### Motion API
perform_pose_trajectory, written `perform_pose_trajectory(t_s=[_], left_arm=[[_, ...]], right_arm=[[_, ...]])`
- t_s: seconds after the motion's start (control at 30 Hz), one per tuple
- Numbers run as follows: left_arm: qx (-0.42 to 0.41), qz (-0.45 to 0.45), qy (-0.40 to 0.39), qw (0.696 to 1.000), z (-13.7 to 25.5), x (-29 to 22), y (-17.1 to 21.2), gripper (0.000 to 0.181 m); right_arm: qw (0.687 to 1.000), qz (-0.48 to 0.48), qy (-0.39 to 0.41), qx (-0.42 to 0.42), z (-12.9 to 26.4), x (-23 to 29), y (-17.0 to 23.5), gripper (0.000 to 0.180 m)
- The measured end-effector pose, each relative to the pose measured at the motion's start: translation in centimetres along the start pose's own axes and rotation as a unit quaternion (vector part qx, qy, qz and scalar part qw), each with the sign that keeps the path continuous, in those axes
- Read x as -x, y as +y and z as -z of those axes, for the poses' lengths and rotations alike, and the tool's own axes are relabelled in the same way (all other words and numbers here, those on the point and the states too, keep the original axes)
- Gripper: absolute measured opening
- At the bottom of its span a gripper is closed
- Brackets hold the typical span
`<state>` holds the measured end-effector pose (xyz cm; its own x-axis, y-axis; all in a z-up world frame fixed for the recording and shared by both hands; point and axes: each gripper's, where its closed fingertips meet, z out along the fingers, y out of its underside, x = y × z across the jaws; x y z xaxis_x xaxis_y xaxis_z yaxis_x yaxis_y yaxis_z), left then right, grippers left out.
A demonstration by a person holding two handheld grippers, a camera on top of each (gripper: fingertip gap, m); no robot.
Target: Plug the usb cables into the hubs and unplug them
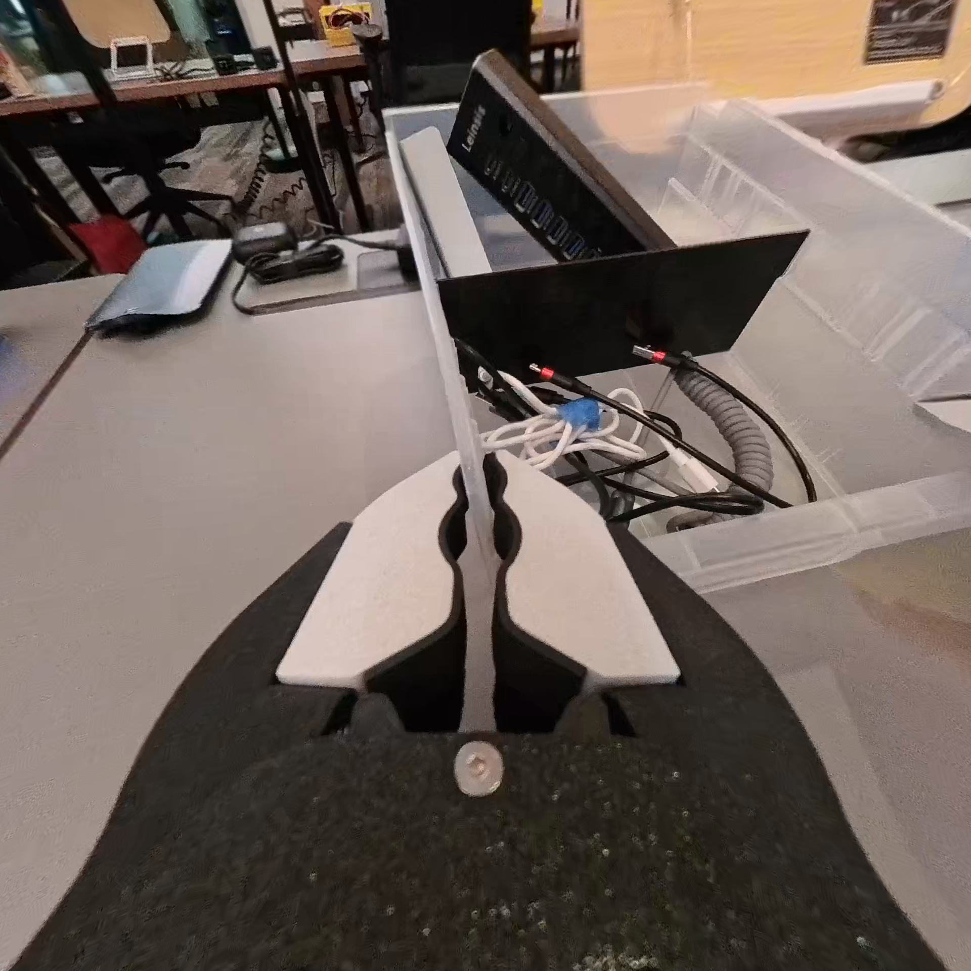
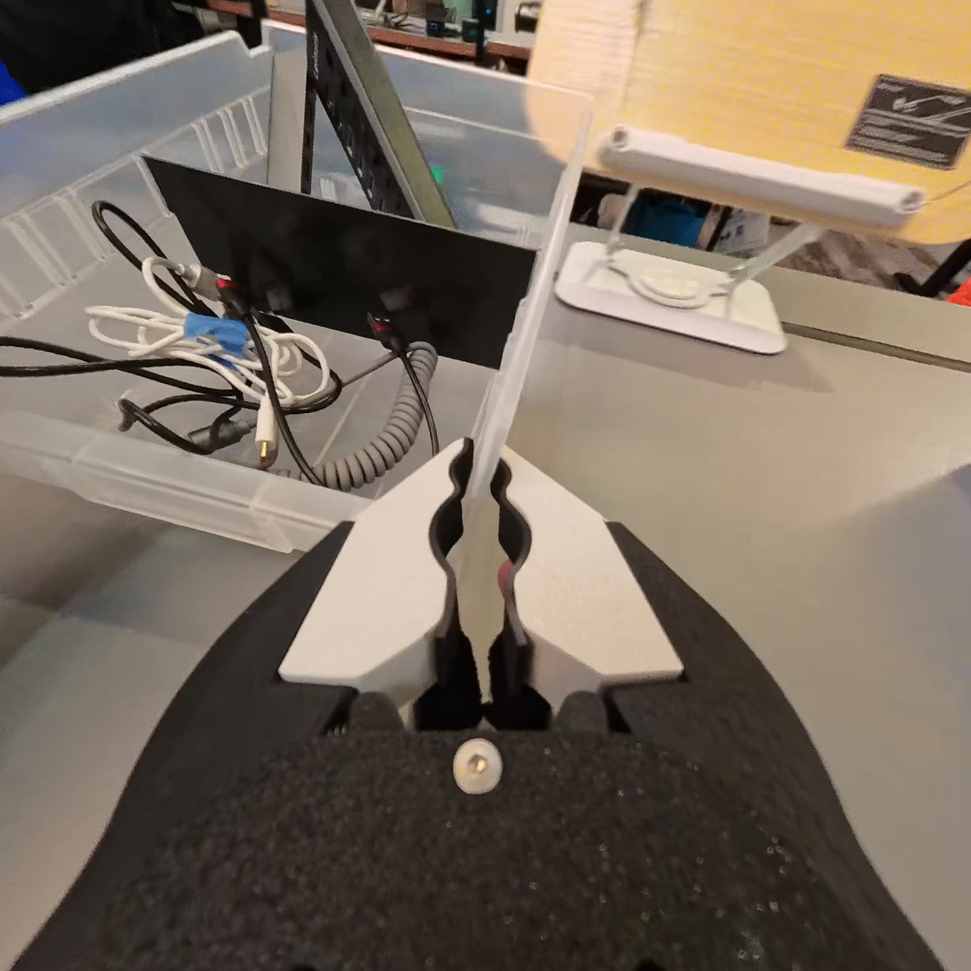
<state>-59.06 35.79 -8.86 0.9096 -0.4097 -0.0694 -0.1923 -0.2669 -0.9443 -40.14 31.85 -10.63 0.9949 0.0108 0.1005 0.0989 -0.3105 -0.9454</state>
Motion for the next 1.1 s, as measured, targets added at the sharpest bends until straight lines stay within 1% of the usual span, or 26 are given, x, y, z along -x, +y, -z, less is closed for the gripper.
perform_pose_trajectory(t_s=[0.13, 0.23, 0.3, 0.4, 0.47, 0.53, 0.6, 0.63, 0.67, 0.7, 0.77, 0.83, 0.87, 0.93, 1.0, 1.03, 1.1], left_arm=[[0.022, 0.004, -0.004, 1.0, 0.1, 3.4, 1.9, 0.004], [0.05, 0.009, 0.005, 0.999, -0.2, 4.1, 3.6, 0.004], [0.033, 0.039, 0.023, 0.998, -0.3, 4.2, 3.7, 0.005], [0.014, 0.09, 0.025, 0.996, -0.1, 4.7, 3.6, 0.006], [-0.003, 0.087, 0.009, 0.996, 0.2, 4.9, 3.2, 0.007], [-0.03, 0.08, -0.018, 0.996, 1.0, 5.4, 2.1, 0.017], [-0.053, 0.079, -0.033, 0.995, 2.3, 5.6, 0.5, 0.023], [-0.071, 0.086, -0.03, 0.993, 3.2, 5.5, -0.7, 0.025], [-0.095, 0.098, -0.024, 0.99, 4.3, 5.5, -2.1, 0.026], [-0.123, 0.111, -0.016, 0.986, 5.5, 5.4, -3.5, 0.026], [-0.169, 0.133, 0.001, 0.977, 7.7, 4.7, -5.5, 0.026], [-0.185, 0.149, 0.006, 0.972, 8.9, 3.5, -6.2, 0.026], [-0.177, 0.153, 0.004, 0.972, 9.0, 2.6, -5.9, 0.026], [-0.115, 0.173, 0.004, 0.978, 8.1, 0.1, -3.7, 0.026], [-0.047, 0.212, 0.056, 0.975, 7.6, -4.2, -1.0, 0.037], [-0.033, 0.223, 0.066, 0.972, 7.8, -6.0, 0.3, 0.038], [-0.044, 0.226, 0.045, 0.972, 8.5, -8.0, 2.3, 0.033]], right_arm=[[1.0, -0.019, -0.007, 0.005, -1.4, 3.9, 0.8, 0.005], [0.998, -0.047, -0.012, 0.04, -1.7, 5.0, 2.3, 0.005], [0.997, -0.065, -0.035, 0.037, -1.6, 5.4, 2.2, 0.008], [0.987, -0.061, -0.141, 0.052, -0.9, 6.6, 2.3, 0.017], [0.972, -0.069, -0.213, 0.067, 0.7, 6.4, 2.1, 0.027], [0.958, -0.06, -0.276, 0.058, 3.0, 5.3, 1.4, 0.036], [0.947, -0.031, -0.314, 0.058, 5.3, 3.1, 1.3, 0.047], [0.945, -0.017, -0.322, 0.052, 6.4, 1.5, 1.3, 0.052], [0.946, -0.004, -0.321, 0.042, 7.3, -0.5, 1.2, 0.054], [0.948, 0.005, -0.316, 0.03, 8.2, -2.7, 1.2, 0.053], [0.948, 0.016, -0.317, 0.024, 10.3, -7.0, 1.9, 0.046], [0.95, -0.002, -0.313, 0.02, 12.4, -11.1, 2.6, 0.046], [0.95, -0.013, -0.312, 0.012, 13.5, -13.0, 3.0, 0.046], [0.949, -0.033, -0.314, -0.021, 15.8, -16.8, 3.8, 0.046], [0.935, -0.064, -0.345, -0.061, 18.5, -20.1, 4.5, 0.046], [0.934, -0.094, -0.334, -0.082, 19.3, -22.5, 4.5, 0.047], [0.941, -0.163, -0.27, -0.122, 19.8, -28.5, 4.1, 0.047]])
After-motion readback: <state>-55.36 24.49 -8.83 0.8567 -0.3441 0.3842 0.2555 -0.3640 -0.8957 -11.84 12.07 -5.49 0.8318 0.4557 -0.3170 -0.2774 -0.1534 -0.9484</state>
